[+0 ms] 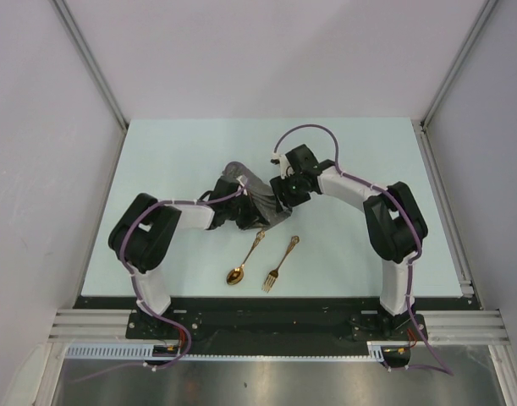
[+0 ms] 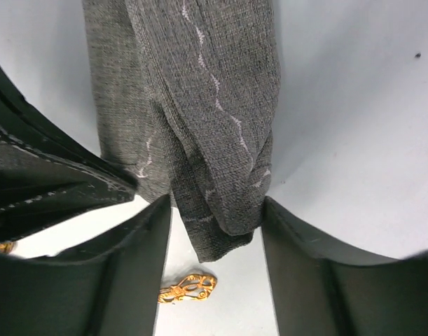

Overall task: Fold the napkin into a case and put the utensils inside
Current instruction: Stuff the top corner of the smaller-rectangle-folded napkin into the folded napkin.

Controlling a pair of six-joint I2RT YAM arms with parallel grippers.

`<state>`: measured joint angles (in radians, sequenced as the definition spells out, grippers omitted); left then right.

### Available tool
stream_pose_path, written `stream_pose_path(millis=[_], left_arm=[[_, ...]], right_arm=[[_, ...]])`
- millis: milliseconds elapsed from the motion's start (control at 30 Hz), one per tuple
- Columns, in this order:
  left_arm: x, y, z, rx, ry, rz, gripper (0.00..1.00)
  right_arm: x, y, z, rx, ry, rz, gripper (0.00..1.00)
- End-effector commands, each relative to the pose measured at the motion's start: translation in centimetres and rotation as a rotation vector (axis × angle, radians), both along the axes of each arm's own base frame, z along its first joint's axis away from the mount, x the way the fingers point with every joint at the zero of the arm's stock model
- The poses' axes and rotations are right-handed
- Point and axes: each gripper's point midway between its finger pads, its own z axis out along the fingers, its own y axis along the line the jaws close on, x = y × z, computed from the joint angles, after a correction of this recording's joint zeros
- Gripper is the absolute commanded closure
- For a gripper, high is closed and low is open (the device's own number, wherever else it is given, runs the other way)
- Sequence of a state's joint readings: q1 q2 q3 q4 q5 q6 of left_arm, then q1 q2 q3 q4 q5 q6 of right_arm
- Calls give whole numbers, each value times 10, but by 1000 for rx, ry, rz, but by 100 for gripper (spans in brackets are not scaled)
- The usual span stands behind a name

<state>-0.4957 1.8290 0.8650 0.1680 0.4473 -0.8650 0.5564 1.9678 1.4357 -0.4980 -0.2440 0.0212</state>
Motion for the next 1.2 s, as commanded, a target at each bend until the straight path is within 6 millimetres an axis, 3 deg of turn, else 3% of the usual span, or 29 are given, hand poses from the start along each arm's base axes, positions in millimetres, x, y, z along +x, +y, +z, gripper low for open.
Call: stream_pose_path(millis=[0, 200, 300, 600, 833, 1033, 1167], left_arm=[[21, -3, 7, 4, -44, 31, 100], [25, -5, 8, 1, -46, 37, 100], [25, -4, 5, 4, -42, 40, 100], [21, -8, 6, -9, -47, 34, 100], [13, -6, 9, -6, -70, 14, 100], [1, 11, 25, 24, -105, -19, 75], [5, 36, 47, -9, -125, 19, 72]], right_arm=[[17, 17, 15, 39, -63, 30, 51], [14, 26, 18, 38, -51, 50, 79], [7, 28, 23, 42, -43, 62, 87], [-32, 59, 28, 116, 39, 90, 92], [-37, 59, -8, 100, 74, 18, 92], [-35, 52, -29, 81, 87, -6, 92], [-36, 47, -36, 72, 92, -11, 92]])
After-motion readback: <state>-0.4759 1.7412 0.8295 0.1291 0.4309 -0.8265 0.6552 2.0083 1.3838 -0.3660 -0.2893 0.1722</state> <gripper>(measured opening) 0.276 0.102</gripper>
